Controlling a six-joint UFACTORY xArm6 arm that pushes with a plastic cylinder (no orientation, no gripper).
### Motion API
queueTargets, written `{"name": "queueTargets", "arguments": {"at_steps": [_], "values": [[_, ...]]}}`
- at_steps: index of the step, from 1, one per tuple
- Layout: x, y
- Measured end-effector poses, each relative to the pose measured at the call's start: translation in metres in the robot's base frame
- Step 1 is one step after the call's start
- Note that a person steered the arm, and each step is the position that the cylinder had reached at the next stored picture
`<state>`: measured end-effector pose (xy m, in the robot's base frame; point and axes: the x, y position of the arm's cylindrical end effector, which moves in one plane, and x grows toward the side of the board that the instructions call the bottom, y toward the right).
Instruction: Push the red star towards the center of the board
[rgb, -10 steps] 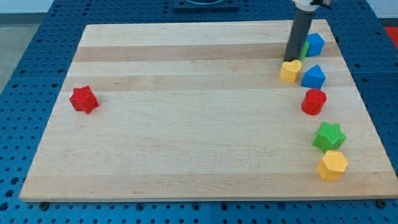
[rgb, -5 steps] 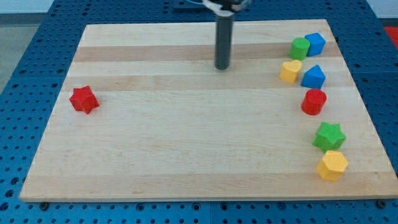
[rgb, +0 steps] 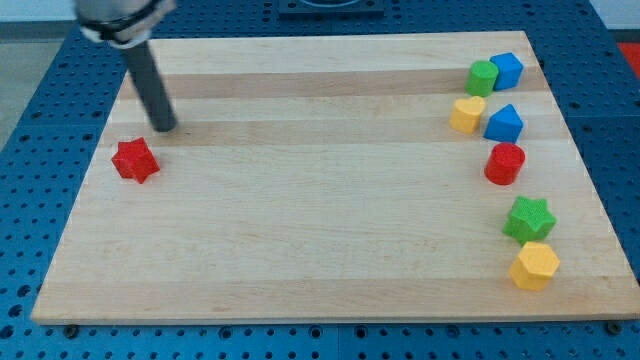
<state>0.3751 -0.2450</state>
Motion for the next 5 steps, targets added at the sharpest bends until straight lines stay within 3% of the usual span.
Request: {"name": "queueTargets", "arguments": {"at_steps": [1, 2, 3, 4, 5], "values": [[0.015, -0.049], [0.07, -0.06], [0.076, -0.059], [0.076, -0.04], [0.062, 0.015]]}}
